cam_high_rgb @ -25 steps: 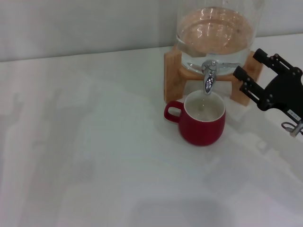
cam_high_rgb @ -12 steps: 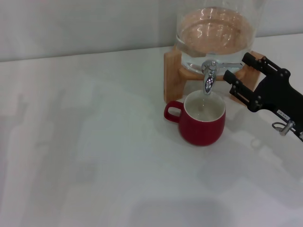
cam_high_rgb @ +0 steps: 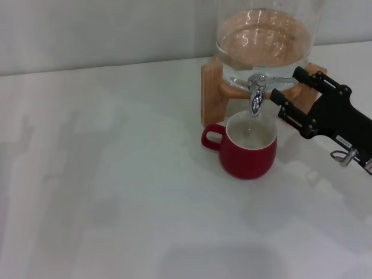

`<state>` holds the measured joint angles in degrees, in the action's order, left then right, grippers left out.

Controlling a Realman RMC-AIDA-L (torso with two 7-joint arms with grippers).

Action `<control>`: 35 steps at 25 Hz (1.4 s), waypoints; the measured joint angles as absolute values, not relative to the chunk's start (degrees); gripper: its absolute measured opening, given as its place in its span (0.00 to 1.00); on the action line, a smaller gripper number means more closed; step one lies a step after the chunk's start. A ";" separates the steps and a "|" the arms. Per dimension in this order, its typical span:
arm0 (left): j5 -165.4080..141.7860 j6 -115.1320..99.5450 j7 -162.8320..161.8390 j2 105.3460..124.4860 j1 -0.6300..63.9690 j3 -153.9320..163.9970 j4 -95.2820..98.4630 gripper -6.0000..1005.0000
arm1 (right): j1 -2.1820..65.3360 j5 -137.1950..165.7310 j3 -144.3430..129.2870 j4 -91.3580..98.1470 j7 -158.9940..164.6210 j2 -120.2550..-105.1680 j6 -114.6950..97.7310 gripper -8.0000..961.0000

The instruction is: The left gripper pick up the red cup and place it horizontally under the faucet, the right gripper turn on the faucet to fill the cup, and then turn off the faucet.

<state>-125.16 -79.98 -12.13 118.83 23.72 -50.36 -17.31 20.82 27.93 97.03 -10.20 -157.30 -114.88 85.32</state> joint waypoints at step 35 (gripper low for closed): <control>-125.06 -79.54 -10.63 118.74 24.87 -50.72 -17.31 0.88 | 19.06 30.79 94.15 -10.29 -157.94 -114.56 90.24 0.64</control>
<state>-125.06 -79.54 -10.63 118.74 24.87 -50.72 -17.31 19.06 30.79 94.15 -10.29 -157.94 -114.56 90.24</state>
